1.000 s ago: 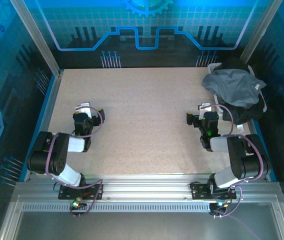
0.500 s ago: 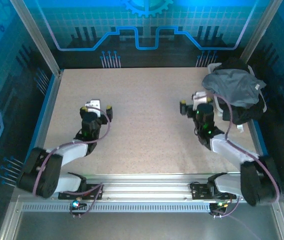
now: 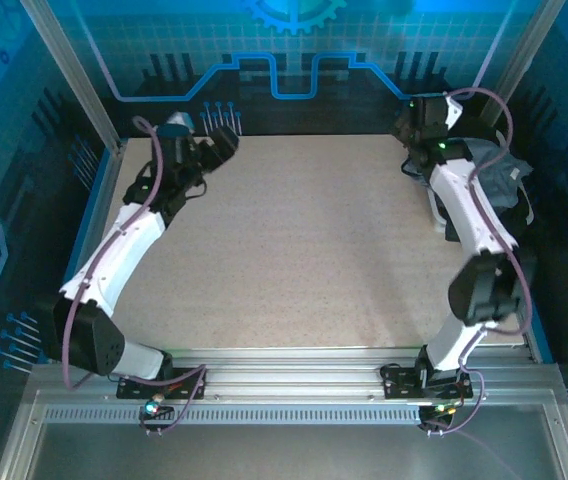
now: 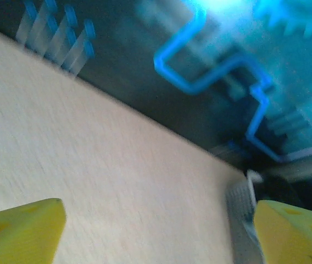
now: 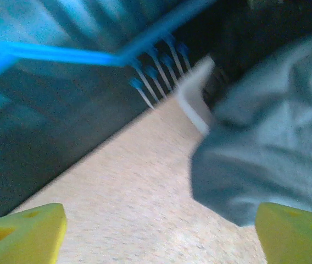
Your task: Fold and stack the t-shirts
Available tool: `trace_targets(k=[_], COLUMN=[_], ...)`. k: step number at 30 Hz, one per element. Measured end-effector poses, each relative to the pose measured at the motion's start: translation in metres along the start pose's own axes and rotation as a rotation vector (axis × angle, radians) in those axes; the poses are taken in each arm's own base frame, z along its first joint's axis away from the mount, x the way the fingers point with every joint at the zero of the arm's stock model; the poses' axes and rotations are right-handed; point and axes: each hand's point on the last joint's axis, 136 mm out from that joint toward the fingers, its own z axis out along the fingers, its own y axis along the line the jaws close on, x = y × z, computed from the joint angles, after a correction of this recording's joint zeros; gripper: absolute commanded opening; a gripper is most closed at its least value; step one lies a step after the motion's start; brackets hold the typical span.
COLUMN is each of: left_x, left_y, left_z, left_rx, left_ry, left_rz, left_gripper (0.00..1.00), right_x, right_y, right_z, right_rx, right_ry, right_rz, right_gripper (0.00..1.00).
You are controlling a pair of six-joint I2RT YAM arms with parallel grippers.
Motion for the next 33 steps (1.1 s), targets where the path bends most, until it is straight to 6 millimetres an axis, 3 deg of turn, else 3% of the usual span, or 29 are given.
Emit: trace_targets(k=[3, 7, 8, 10, 11, 12, 17, 20, 22, 30, 33], left_x=[0.034, 0.056, 0.059, 0.064, 0.065, 0.066, 0.065, 0.066, 0.066, 0.071, 0.074], left_y=[-0.011, -0.022, -0.021, -0.019, -0.019, -0.019, -0.021, -0.022, -0.021, -0.011, -0.002], left_z=[0.002, -0.007, -0.011, -0.017, -0.021, -0.024, -0.032, -0.032, -0.032, -0.024, -0.019], left_rx=[0.044, 0.096, 0.099, 0.101, 0.102, 0.103, 0.109, 0.111, 0.109, 0.069, 0.028], left_ry=[0.134, 0.215, 0.226, 0.243, 0.248, 0.252, 0.253, 0.255, 0.256, 0.27, 0.271], left_rz=[-0.04, -0.086, -0.097, -0.111, -0.116, -0.12, -0.124, -0.124, -0.124, -0.117, -0.11], left_gripper=[0.71, 0.61, 0.58, 0.52, 0.48, 0.45, 0.35, 0.34, 0.33, 0.33, 0.33], right_x=[0.031, 0.047, 0.048, 0.052, 0.052, 0.052, 0.042, 0.016, -0.008, -0.112, -0.122], right_y=[-0.035, -0.059, -0.062, -0.069, -0.072, -0.073, -0.068, -0.053, -0.036, 0.032, 0.064], right_z=[0.039, 0.067, 0.071, 0.076, 0.077, 0.078, 0.069, 0.041, 0.01, -0.164, -0.22], right_rx=[0.137, 0.232, 0.244, 0.263, 0.268, 0.266, 0.221, 0.154, 0.087, -0.234, -0.355], right_ry=[0.114, 0.206, 0.217, 0.233, 0.238, 0.236, 0.19, 0.106, 0.03, -0.335, -0.411], right_rz=[0.024, 0.071, 0.08, 0.095, 0.099, 0.103, 0.09, 0.074, 0.069, 0.063, 0.047], right_gripper=[0.73, 0.6, 0.49, 0.17, 0.05, 0.0, 0.0, 0.0, 0.0, 0.0, 0.0])
